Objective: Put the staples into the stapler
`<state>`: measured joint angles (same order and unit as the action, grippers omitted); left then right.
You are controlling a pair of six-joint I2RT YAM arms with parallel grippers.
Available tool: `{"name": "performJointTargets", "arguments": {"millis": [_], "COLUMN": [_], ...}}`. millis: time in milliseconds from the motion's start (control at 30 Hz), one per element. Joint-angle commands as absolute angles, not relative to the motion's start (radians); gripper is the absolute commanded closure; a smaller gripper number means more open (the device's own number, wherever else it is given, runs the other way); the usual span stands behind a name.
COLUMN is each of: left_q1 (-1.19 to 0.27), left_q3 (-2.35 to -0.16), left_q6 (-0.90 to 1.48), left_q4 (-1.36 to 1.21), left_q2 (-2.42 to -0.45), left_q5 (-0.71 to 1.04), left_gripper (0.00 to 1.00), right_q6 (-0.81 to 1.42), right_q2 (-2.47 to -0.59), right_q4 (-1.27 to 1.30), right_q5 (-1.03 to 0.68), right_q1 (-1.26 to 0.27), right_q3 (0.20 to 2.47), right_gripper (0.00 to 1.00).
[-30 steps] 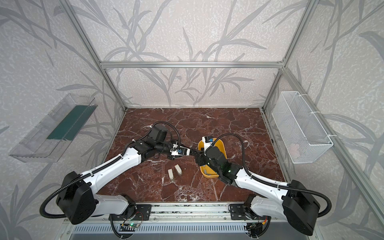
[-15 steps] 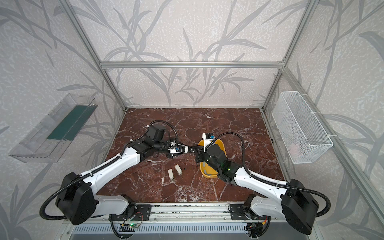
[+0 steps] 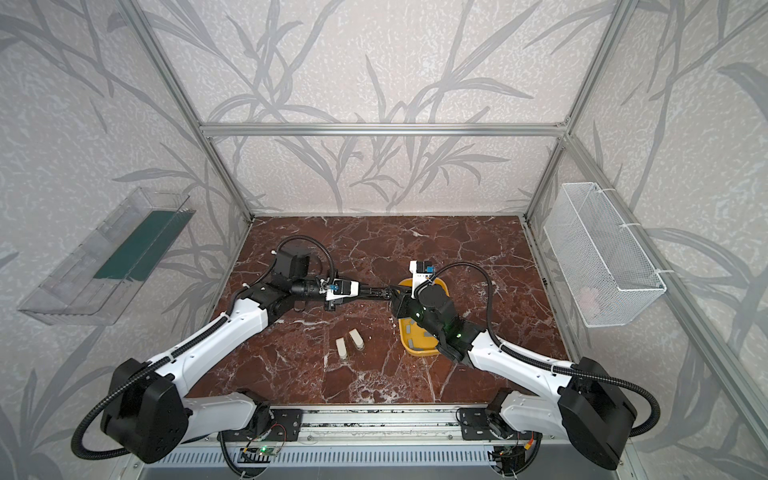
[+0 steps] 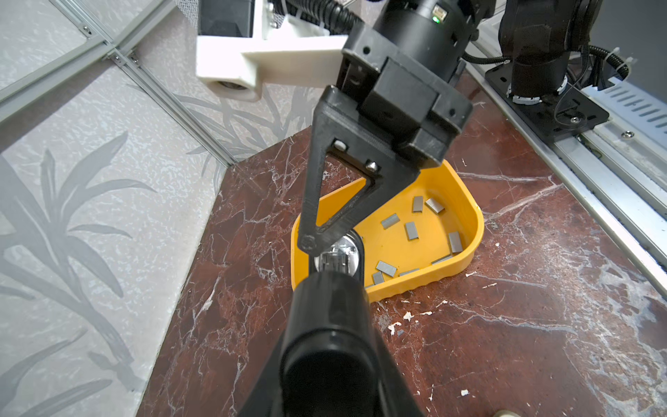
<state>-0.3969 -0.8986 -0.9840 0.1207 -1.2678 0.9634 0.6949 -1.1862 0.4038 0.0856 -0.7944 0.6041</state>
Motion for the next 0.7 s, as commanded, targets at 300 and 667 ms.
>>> {"name": "performJointTargets", "arguments": {"millis": [300,667], "left_q1": [-0.313,-0.325], "left_q3": [-0.911,-0.924], "left_q6": [-0.893,-0.924], "left_q4": [-0.051,-0.002], "left_q2": [-1.209,-1.263], "left_q5": [1.089,1.072], "left_gripper": [1.00,1.00], "right_q6": [0.671,0.571], "right_q2": [-1.207,-1.111], "right_q4": [0.228,0.187], "right_q5": [0.159,0.136], "right_q1": [-0.753,-0.753], "right_q3": [0.578,0.611], "right_gripper": [0.92,0.53]}}
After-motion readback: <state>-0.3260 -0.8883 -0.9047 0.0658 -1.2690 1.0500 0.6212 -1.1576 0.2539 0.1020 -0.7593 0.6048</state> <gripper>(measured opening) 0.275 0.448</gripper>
